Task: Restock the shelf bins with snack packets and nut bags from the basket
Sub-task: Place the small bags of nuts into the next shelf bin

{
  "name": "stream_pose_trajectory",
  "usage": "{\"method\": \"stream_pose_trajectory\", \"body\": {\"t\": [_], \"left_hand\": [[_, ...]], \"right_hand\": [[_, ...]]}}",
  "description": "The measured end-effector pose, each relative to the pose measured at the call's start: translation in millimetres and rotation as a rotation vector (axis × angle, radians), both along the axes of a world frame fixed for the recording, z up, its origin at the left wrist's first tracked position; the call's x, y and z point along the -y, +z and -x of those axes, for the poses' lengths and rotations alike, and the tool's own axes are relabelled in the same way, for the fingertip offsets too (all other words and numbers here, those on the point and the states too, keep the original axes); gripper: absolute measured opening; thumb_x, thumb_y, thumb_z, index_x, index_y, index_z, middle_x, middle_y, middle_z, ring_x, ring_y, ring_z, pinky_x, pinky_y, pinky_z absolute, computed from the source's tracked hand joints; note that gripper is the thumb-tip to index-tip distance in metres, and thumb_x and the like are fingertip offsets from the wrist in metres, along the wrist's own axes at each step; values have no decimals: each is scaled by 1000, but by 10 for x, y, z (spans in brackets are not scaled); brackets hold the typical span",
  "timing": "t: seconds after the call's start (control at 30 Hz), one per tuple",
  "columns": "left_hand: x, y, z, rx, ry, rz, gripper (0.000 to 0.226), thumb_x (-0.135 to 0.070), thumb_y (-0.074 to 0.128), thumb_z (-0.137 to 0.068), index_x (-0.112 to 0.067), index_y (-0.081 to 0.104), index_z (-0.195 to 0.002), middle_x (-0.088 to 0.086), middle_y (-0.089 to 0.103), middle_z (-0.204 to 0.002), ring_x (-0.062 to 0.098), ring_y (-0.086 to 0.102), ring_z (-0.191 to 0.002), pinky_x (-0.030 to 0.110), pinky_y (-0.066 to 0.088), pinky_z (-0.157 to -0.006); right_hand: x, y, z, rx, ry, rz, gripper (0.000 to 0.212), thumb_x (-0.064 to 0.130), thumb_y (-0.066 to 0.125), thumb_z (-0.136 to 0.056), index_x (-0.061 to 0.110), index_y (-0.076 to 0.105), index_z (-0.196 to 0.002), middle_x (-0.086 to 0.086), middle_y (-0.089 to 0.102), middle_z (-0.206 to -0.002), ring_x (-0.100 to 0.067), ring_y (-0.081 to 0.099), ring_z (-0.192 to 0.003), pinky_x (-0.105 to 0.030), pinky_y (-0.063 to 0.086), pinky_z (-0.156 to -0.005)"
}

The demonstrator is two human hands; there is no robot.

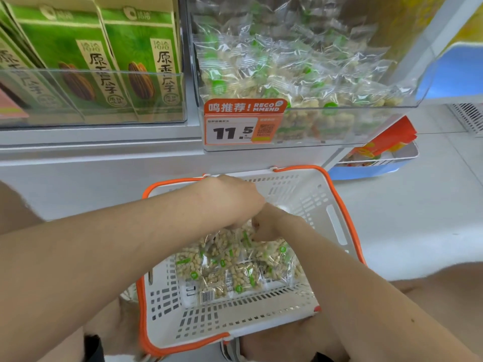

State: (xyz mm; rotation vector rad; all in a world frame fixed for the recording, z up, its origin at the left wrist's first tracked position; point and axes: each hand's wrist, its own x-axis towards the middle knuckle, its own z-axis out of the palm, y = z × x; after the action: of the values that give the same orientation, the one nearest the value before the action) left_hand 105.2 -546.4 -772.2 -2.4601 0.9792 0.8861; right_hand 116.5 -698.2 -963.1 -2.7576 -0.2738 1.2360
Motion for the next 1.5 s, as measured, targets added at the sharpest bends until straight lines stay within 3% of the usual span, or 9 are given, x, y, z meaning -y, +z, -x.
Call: {"method": "stream_pose_trajectory", "body": {"t": [0.2, 0.3, 0.47, 0.67, 0.77, 0.9, 1.07, 1.3, 1.5], "left_hand": [[-248, 97, -3, -33, 134, -7, 25, 1, 59, -96, -19, 45, -87, 2, 45, -88, 19, 48, -68, 34, 46, -67], [-351, 238, -27, -47, 157, 56, 13, -21, 64, -101, -19, 52, -106, -3, 50, -90, 19, 54, -75, 32, 46, -66], [-504, 637, -124, -229, 319, 268, 29, -39, 51, -104, -18, 60, -86, 2, 68, -92, 17, 70, -79, 44, 63, -83], [-749, 1137, -142, -345, 698, 676, 50, -39, 44, -110, 3, 70, -107, 17, 79, -89, 28, 80, -77, 33, 62, -57], [-823, 1349, -150, -328, 790, 773, 64, -54, 49, -105, 5, 74, -102, 18, 78, -85, 28, 79, -74, 28, 56, -51], [-839, 1567, -170, -239, 925, 1003, 62, -59, 56, -101, 0, 66, -85, 6, 65, -58, 22, 66, -51, 25, 48, -43], [-795, 1654, -301, -57, 1091, 1297, 48, -45, 56, -106, -2, 68, -89, 2, 60, -52, 15, 59, -42, 24, 42, -38], [-767, 1689, -355, 28, 1130, 1411, 40, -34, 55, -109, 3, 68, -101, 20, 74, -80, 22, 75, -57, 28, 59, -48], [-781, 1770, -414, 108, 1087, 1272, 33, -28, 46, -112, -1, 64, -108, 21, 77, -85, 26, 77, -61, 32, 62, -53]], "right_hand": [[-152, 804, -20, 94, -43, -226, 24, 19, 68, -76, 30, 70, -98, 4, 67, -104, -14, 65, -84, -28, 55, -63], [-256, 1317, 20, 108, 5, -305, 38, 26, 82, -72, 26, 68, -107, 4, 66, -101, -16, 66, -92, -35, 59, -71], [-403, 2218, 30, 119, 20, -369, 43, 24, 83, -74, 6, 65, -110, -7, 73, -92, -21, 70, -79, -38, 57, -69], [-563, 2968, -12, 32, -51, -538, 27, 11, 73, -80, 9, 71, -107, -21, 72, -92, -18, 61, -71, -34, 51, -65], [-577, 3281, -19, 108, -76, -571, 10, 14, 76, -87, 8, 69, -92, -7, 66, -75, -14, 58, -67, -31, 48, -63], [-544, 3636, -77, 272, -166, -706, 23, 26, 79, -88, 8, 65, -88, 4, 56, -66, -12, 52, -61, -30, 44, -57], [-512, 3807, -158, 559, -429, -843, 56, 41, 95, -71, 21, 67, -115, 7, 68, -69, -6, 59, -56, -22, 45, -52], [-464, 3529, -252, 661, -649, -872, 58, 60, 78, -83, 27, 61, -128, 4, 68, -118, -8, 67, -101, -27, 51, -71], [-408, 3383, -282, 546, -502, -836, 47, 47, 72, -95, 20, 55, -129, 1, 75, -98, -4, 70, -72, -16, 50, -56]]}}
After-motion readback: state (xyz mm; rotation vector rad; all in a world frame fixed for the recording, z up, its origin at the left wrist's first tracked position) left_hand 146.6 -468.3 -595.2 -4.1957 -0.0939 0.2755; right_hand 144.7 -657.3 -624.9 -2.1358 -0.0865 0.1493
